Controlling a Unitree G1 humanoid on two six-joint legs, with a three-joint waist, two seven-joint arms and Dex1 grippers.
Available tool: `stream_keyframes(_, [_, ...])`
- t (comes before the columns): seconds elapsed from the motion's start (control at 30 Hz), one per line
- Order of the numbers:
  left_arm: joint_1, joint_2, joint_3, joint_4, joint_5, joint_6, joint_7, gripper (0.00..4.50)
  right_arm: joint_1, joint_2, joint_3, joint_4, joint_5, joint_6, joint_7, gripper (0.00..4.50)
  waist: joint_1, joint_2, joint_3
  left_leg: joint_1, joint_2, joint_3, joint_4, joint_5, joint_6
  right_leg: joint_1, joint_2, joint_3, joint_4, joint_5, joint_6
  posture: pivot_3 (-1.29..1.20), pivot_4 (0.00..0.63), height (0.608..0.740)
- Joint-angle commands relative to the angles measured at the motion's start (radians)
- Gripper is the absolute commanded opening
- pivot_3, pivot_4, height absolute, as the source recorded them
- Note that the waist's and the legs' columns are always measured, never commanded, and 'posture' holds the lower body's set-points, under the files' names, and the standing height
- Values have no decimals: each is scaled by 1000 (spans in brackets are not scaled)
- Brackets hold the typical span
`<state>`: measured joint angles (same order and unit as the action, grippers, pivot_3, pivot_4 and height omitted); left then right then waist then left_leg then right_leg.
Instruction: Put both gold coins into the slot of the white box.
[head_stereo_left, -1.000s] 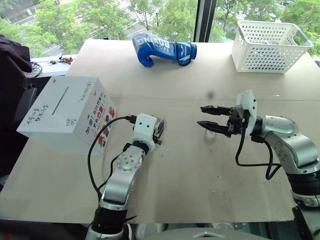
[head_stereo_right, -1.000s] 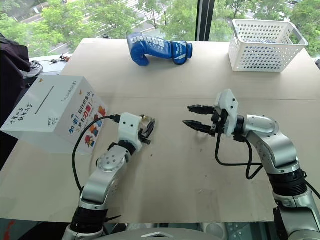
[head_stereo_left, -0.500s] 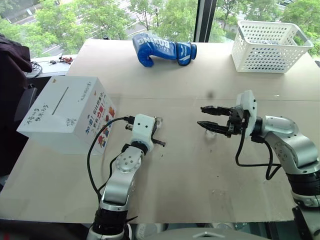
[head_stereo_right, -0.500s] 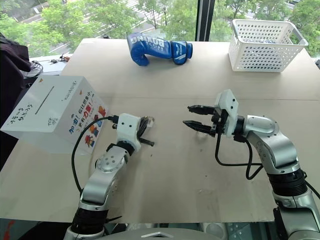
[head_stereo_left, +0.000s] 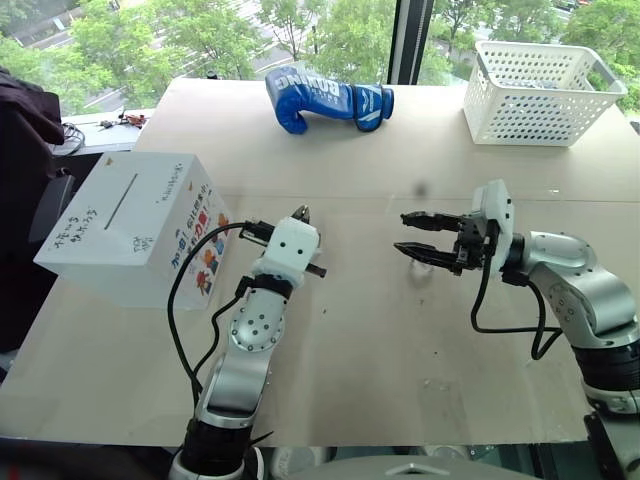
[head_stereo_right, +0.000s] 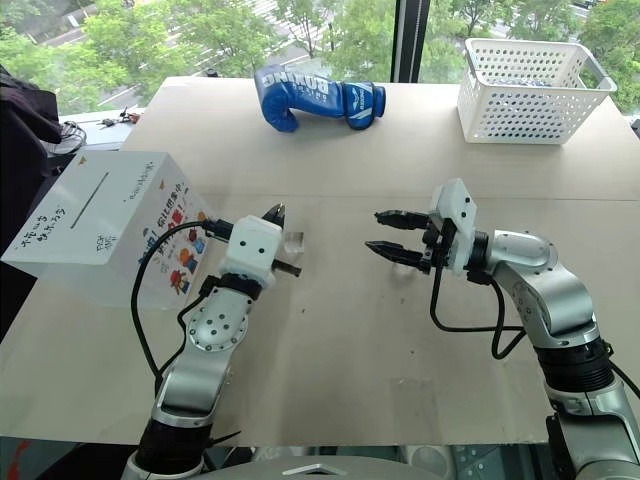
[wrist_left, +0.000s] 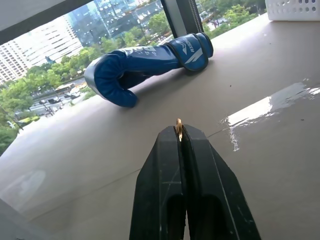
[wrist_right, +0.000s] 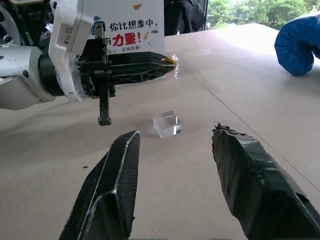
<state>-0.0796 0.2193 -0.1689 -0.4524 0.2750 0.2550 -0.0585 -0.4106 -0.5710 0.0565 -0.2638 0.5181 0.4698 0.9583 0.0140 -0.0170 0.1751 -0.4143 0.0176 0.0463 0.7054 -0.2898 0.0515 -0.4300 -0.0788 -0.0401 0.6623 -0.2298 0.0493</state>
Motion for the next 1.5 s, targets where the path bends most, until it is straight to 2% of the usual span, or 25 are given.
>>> stream_keyframes(0.03, [-60,3,29,-104,69,-2,23,41,-26,-6,-24,-14,18,-4,10,2503,0,0,0,0,0,0,0,0,0,0,0,0,0,0,0,0,150,704])
stream_keyframes(0.2, [-201,50,100,-199,201,84,21,41,-65,4,-35,2,41,9,16,2503,0,0,0,0,0,0,0,0,0,0,0,0,0,0,0,0,150,704])
stream_keyframes(0.3, [-326,69,165,-269,221,231,-43,41,-127,32,-64,4,114,40,14,2503,-2,0,0,0,0,0,1,0,0,0,1,0,0,0,0,0,150,704])
stream_keyframes(0.37, [-392,71,189,-300,211,368,-105,41,-163,49,-79,3,153,61,11,2503,-2,0,0,0,0,0,1,1,-2,0,1,0,1,0,0,0,150,704])
stream_keyframes(0.47, [-549,161,216,-376,195,748,-279,41,-243,85,-100,26,200,81,-9,2503,-2,0,0,-1,0,0,1,2,-3,0,2,-1,0,0,0,0,150,704])
stream_keyframes(0.57, [-635,221,242,-429,162,1018,-348,41,-259,99,-96,37,209,82,-6,2503,-1,-1,1,-2,1,-2,2,2,-3,0,4,-1,0,0,0,0,150,704])
stream_keyframes(0.67, [-632,360,316,-489,123,1265,-413,41,-255,117,-81,45,210,71,3,2503,-9,-1,1,-1,2,-1,1,2,-3,0,5,1,0,0,1,0,150,704])
stream_keyframes(0.73, [-627,415,347,-512,86,1346,-440,41,-252,121,-78,50,205,67,10,2503,-11,-1,1,-1,3,-1,0,2,-3,-1,6,1,0,0,0,0,150,704])
stream_keyframes(0.87, [-499,512,503,-547,34,1359,-536,41,-265,130,-77,78,212,61,36,2503,-16,-1,1,-1,4,-1,0,2,-3,-1,7,2,0,0,0,0,150,704])
stream_keyframes(0.97, [-401,534,599,-576,-5,1359,-586,41,-280,138,-76,93,214,60,52,2503,-24,-2,1,0,4,0,0,2,-4,-1,6,3,0,0,0,0,150,704])
stream_keyframes(1.03, [-330,512,680,-591,-33,1359,-625,41,-293,145,-74,98,218,67,55,2503,-24,-2,1,0,4,0,1,2,-4,-1,6,3,0,0,0,0,150,704])
stream_keyframes(1.1, [-233,545,727,-595,-64,1308,-663,41,-303,152,-71,95,224,81,50,2503,-24,-2,1,0,4,0,1,2,-4,-1,6,3,0,0,0,0,150,704])
stream_keyframes(1.33, [-119,487,879,-558,-134,1243,-653,41,-321,152,-68,82,232,116,40,2503,-21,-2,1,0,3,0,1,2,-4,-1,5,2,0,0,0,0,150,704])
stream_keyframes(1.5, [-56,455,910,-484,-181,1132,-635,41,-319,148,-65,51,260,155,41,2503,-24,-1,1,0,3,0,1,2,-4,-1,3,3,1,0,0,0,150,704])
